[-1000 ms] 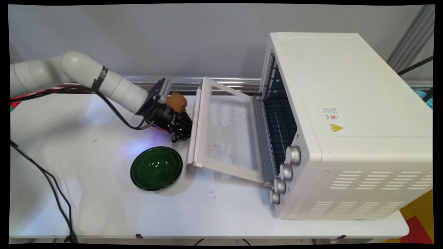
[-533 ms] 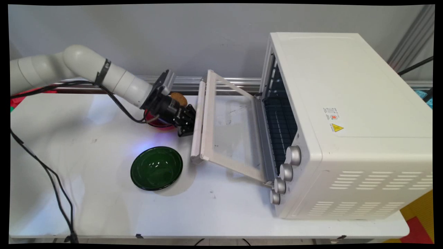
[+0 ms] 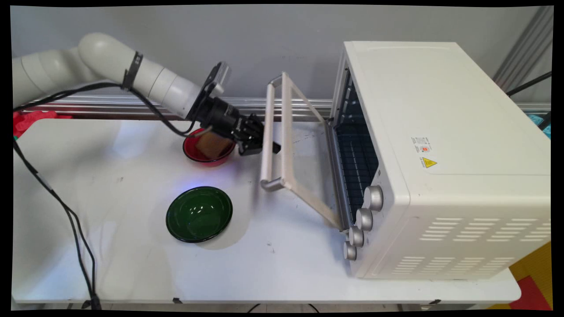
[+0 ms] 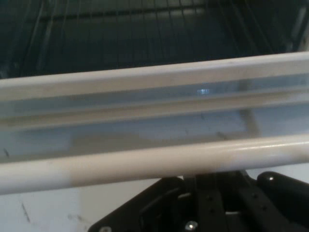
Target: Close the oven
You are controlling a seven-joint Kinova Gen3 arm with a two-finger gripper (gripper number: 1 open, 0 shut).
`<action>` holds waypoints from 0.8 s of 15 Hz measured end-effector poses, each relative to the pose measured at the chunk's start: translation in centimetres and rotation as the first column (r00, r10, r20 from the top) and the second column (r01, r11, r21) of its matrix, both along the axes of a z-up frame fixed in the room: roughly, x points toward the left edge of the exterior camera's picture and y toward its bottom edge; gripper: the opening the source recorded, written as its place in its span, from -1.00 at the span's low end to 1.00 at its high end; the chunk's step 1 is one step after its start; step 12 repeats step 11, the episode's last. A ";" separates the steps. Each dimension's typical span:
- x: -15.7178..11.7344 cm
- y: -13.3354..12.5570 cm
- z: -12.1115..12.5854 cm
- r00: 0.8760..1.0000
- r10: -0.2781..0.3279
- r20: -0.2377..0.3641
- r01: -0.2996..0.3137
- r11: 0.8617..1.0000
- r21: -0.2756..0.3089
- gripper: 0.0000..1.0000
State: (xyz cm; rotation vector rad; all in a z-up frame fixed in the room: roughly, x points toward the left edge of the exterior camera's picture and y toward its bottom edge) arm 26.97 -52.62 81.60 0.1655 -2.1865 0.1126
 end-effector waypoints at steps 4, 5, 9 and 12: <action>-1.6 -0.4 1.8 1.000 0.010 -0.023 -0.010 1.000 -0.002 -1.00; -1.8 -0.4 2.0 1.000 0.011 -0.025 -0.011 1.000 -0.001 -1.00; -2.6 -0.6 3.1 0.999 0.023 -0.031 -0.023 1.000 0.003 -1.00; -2.9 -0.7 3.5 0.999 0.030 -0.034 -0.030 1.000 0.006 -1.00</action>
